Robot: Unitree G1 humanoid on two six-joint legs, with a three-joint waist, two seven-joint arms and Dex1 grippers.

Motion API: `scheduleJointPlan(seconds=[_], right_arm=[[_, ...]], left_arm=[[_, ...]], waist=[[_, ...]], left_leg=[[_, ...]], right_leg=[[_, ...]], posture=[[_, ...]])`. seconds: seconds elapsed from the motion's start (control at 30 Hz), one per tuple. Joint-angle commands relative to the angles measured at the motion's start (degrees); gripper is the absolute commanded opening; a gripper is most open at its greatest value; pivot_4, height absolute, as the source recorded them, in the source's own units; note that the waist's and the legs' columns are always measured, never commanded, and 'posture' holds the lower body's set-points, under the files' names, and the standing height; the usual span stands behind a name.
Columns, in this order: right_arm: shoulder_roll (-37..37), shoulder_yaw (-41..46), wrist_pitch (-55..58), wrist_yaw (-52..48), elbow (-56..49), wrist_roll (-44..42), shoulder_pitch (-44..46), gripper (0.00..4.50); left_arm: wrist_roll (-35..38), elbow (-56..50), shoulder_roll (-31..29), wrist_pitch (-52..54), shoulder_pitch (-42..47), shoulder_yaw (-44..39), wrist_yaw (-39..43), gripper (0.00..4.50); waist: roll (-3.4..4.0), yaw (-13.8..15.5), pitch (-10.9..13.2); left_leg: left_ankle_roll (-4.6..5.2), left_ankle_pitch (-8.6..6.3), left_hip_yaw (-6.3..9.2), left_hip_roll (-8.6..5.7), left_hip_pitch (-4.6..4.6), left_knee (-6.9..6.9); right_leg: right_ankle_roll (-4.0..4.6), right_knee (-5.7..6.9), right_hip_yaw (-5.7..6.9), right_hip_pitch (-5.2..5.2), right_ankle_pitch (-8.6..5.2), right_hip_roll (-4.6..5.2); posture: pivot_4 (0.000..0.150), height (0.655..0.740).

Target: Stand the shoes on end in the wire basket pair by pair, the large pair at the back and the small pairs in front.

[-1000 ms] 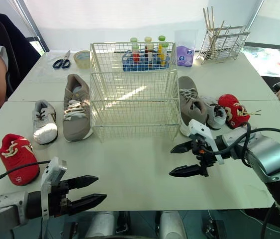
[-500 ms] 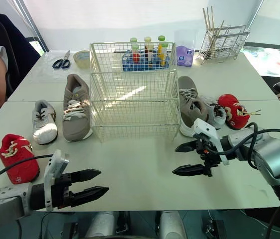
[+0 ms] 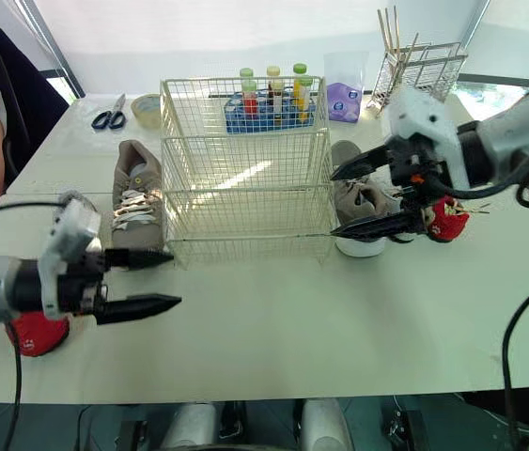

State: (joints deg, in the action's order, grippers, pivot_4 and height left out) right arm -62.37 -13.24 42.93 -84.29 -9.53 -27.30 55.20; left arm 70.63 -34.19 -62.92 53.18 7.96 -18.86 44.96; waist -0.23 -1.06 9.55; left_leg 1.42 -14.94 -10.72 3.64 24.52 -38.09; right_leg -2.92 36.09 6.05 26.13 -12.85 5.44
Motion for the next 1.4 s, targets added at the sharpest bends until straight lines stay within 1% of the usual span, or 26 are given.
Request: scheduleJointPlan(seconds=[0.03, 0.17, 0.33, 0.4, 0.47, 0.53, 0.57, 0.67, 0.7, 0.73, 0.9, 1.2, 1.4], right_arm=[[2.21, -4.78, -5.68, -4.45, 3.05, 5.19, 3.13, 4.5], [4.87, -8.47, -8.38, -6.33, 4.89, 9.05, 3.38, 4.5], [9.95, -11.12, -11.95, -1.77, 8.57, 15.93, 3.14, 4.5], [11.14, -14.35, -13.13, -0.45, 7.92, 20.51, 2.53, 4.5], [11.52, -18.36, -16.09, 1.82, 7.47, 27.55, 1.73, 3.95], [13.58, -18.35, -12.8, 2.9, 5.4, 27.59, 1.33, 3.21], [14.5, -17.93, -10.32, 3.44, 3.94, 27.35, 1.21, 2.58], [15.8, -17.34, -5.28, 5.65, 1.34, 28.45, 0.15, 1.11], [16.05, -17.19, -3.95, 6.1, 0.52, 28.45, -0.27, 0.47], [16.27, -17.02, -2.95, 6.36, -0.16, 28.43, -0.58, 0.06], [18.55, -15.78, 1.66, 8.54, -3.08, 27.74, -0.47, 0.06], [13.08, -13.66, 4.95, 7.19, -15.63, 24.97, -4.92, 0.06], [14.67, -14.68, 6.62, 9.93, -15.95, 25.04, -5.32, 0.06]], left_arm=[[4.08, -1.24, 0.01, 0.93, 2.8, -0.79, -1.6, 4.47], [6.19, -3.65, -0.04, 1.55, 2.67, -1.41, -4.03, 4.47], [6.51, -5.28, 1.48, 0.92, 1.38, -0.85, -7.16, 4.47], [5.27, -5.86, 2.59, 0.45, 0.63, 0.35, -7.73, 4.47], [3.57, -6.06, 3.72, 0.02, 0.4, 1.86, -8.06, 4.5], [1.54, -5.97, 4.58, -0.37, 0.55, 3.2, -8.39, 4.5], [1.07, -5.91, 5.24, -0.52, 0.71, 3.68, -8.77, 4.5], [0.51, -5.99, 6.91, -0.79, 0.66, 4.44, -9.29, 4.5], [0.07, -5.94, 7.24, -0.87, 0.6, 4.67, -9.18, 4.5], [-0.31, -5.85, 7.5, -0.94, 0.65, 4.91, -9.11, 4.5], [-1.98, -4.74, 8.65, -1.42, 1.67, 6.09, -8.67, 4.5], [-3.65, -3.74, 9.33, -1.4, 1.51, 6.34, -6.94, 4.5], [-4.44, -2.71, 9.34, -1.0, 3.13, 7.22, -5.9, 4.5]], waist=[[0.01, 0.06, 0.01], [0.01, 0.27, 0.01], [0.0, 0.14, 0.0], [0.01, 0.13, 0.0], [0.0, 0.16, 0.0], [0.0, 0.23, 0.0], [-0.05, 0.19, -0.04], [-0.12, -0.22, -0.08], [-0.13, -0.23, -0.08], [-0.13, -0.15, -0.08], [-0.14, -0.19, -0.09], [-0.14, 0.19, -0.09], [-0.14, -0.1, -0.09]], left_leg=[[0.0, 0.01, -0.04, -0.01, 0.03, -0.01], [-0.02, 0.03, -0.05, -0.01, 0.03, -0.05], [-0.07, 0.05, -0.03, 0.0, -0.05, -0.11], [-0.12, 0.08, -0.02, 0.0, -0.04, -0.12], [-0.16, 0.11, 0.02, 0.02, -0.07, -0.12], [-0.19, 0.12, 0.01, 0.02, -0.07, -0.12], [-0.2, 0.13, 0.02, 0.02, -0.07, -0.13], [-0.25, 0.16, 0.02, 0.06, -0.11, -0.16], [-0.28, 0.18, 0.03, 0.09, -0.13, -0.16], [-0.31, 0.2, 0.03, 0.11, -0.14, -0.16], [-0.43, 0.26, 0.09, 0.16, -0.15, -0.15], [-0.46, 0.29, 0.09, 0.17, -0.08, -0.14], [-0.49, 0.31, 0.09, 0.17, -0.11, -0.14]], right_leg=[[-0.05, 0.01, 0.0, 0.04, 0.02, 0.0], [-0.1, 0.05, 0.0, 0.03, 0.0, -0.04], [-0.08, 0.09, 0.0, -0.06, 0.0, -0.05], [-0.08, 0.13, 0.0, -0.04, 0.0, -0.06], [-0.08, 0.16, 0.0, -0.06, 0.0, -0.09], [-0.08, 0.18, 0.01, -0.06, 0.0, -0.09], [-0.08, 0.19, 0.01, -0.06, 0.0, -0.1], [-0.07, 0.23, 0.0, -0.08, 0.02, -0.14], [-0.05, 0.25, 0.0, -0.08, 0.03, -0.17], [-0.04, 0.28, 0.0, -0.07, 0.03, -0.19], [0.0, 0.33, 0.0, -0.05, 0.04, -0.37], [0.02, 0.34, 0.0, 0.04, 0.05, -0.35], [0.03, 0.36, 0.0, 0.05, 0.05, -0.41]], posture=[[0.15, 0.7352], [0.15, 0.7352], [0.15, 0.7352], [0.15, 0.7352], [0.15, 0.7352], [0.15, 0.7352], [0.15, 0.7352], [0.15, 0.7352], [0.15, 0.7352], [0.15, 0.7352], [0.15, 0.7352], [0.15, 0.7352], [0.15, 0.7352]])
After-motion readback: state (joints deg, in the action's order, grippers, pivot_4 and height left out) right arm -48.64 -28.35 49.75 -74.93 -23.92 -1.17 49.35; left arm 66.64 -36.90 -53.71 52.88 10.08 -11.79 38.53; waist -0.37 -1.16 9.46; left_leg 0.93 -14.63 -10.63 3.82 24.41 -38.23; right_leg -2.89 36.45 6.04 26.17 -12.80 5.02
